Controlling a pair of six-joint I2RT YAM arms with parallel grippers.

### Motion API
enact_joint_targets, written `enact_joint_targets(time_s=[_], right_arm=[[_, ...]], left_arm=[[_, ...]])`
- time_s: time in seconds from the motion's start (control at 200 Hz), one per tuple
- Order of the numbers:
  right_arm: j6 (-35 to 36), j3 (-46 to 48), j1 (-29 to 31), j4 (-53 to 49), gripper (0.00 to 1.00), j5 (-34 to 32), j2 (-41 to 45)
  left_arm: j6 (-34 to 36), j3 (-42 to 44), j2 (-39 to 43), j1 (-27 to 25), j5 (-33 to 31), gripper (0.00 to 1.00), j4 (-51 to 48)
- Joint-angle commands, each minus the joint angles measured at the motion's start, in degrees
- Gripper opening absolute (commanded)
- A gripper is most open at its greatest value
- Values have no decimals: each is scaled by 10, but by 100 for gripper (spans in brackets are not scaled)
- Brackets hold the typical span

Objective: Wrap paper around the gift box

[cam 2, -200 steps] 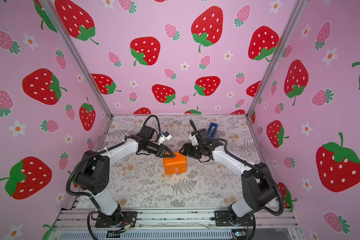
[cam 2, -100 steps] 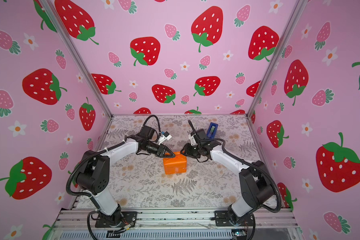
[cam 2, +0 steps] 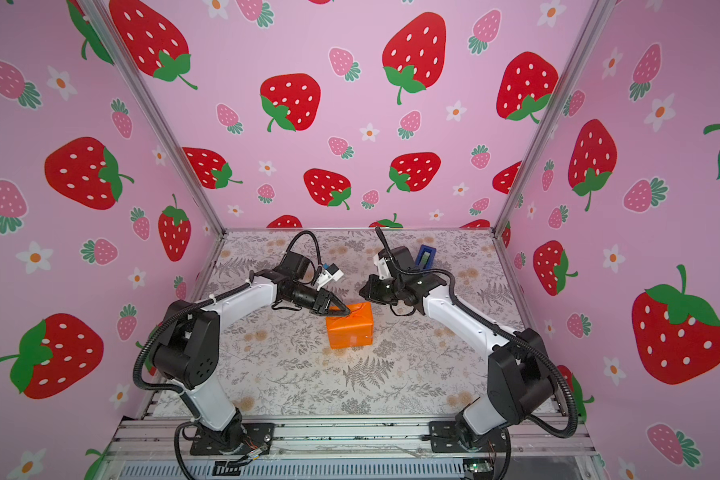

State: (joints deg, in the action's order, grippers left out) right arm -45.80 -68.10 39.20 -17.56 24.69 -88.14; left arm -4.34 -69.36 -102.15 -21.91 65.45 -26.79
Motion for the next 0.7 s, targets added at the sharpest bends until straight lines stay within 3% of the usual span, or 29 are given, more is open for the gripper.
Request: enact_joint_targets(time_s=[0.0,0.695], right_arm=[[-18,-2,17,38,6,48,-21],[-13,103,45,16,0,59,17]], left_arm=[[14,1,-24,-2,-36,38,-40],[12,0,-29,-2,-40,38,-41]])
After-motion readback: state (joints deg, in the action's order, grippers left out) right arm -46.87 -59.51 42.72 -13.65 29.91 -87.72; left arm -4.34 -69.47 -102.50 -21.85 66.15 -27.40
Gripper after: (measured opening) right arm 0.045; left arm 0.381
